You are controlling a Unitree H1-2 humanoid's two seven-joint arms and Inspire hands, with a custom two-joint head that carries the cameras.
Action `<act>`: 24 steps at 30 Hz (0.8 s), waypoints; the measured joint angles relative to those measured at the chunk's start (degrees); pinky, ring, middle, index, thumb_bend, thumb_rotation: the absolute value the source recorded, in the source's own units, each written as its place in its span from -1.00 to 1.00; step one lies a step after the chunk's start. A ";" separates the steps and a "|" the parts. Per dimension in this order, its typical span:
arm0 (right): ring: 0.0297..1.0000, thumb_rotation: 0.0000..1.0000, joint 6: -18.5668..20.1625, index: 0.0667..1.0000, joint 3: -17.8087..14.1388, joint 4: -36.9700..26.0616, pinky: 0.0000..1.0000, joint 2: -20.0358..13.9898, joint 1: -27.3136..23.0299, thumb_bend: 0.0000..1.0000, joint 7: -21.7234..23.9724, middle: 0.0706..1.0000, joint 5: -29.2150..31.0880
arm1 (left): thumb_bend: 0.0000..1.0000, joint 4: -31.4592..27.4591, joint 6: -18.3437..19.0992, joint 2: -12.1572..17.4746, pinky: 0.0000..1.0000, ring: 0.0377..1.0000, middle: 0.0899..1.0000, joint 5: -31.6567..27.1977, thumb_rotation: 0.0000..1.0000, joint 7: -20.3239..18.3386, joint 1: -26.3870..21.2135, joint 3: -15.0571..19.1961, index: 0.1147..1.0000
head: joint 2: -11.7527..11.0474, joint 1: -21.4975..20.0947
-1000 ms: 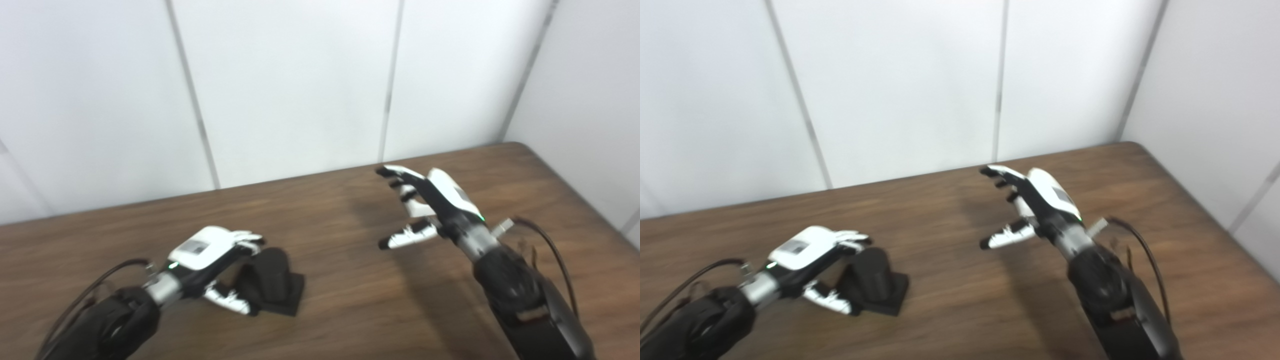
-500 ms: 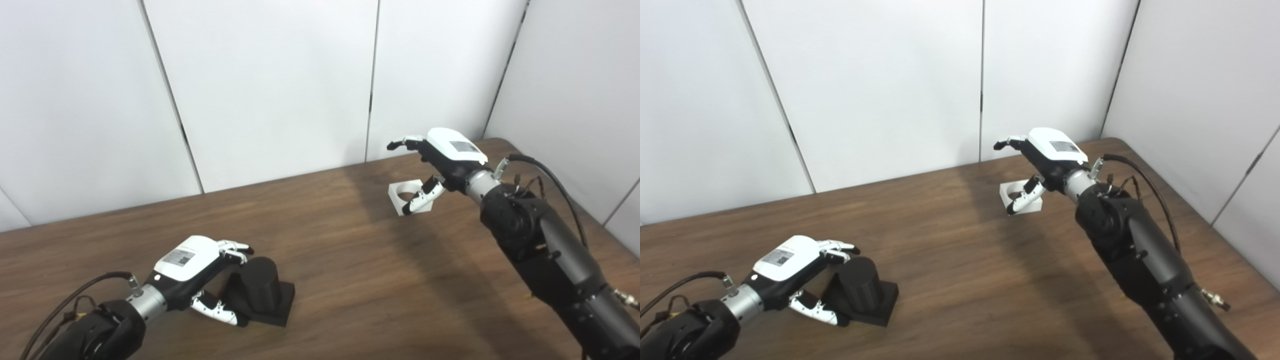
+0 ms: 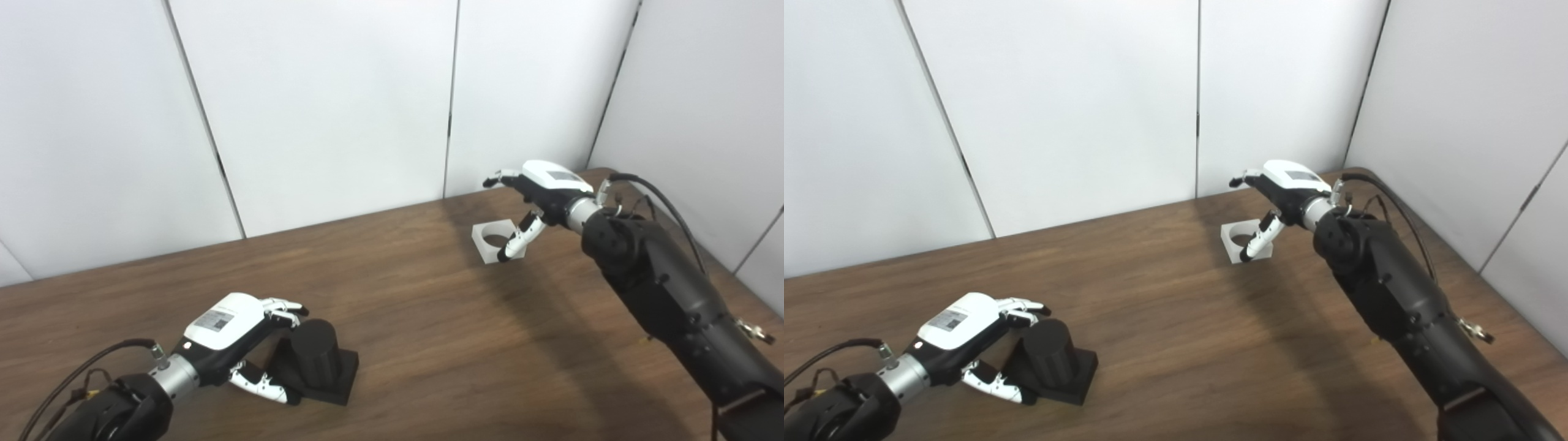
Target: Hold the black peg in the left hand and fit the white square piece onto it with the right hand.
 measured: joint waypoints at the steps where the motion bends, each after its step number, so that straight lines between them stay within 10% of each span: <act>1: 0.84 -0.56 0.00 0.75 0.56 1.01 0.55 -0.03 -0.61 0.83 0.16 0.90 -0.02 | 0.05 0.00 -0.04 0.01 0.53 0.69 0.65 0.00 -0.88 0.02 0.02 0.03 -0.16 | 0.09 0.09; 24: 0.84 -0.79 4.18 0.76 10.60 14.99 0.62 0.11 -8.17 0.84 5.32 0.93 -3.36 | 0.05 -0.86 0.15 0.09 0.51 0.67 0.67 -0.39 -0.88 -0.06 0.73 0.18 -0.16 | 0.26 0.97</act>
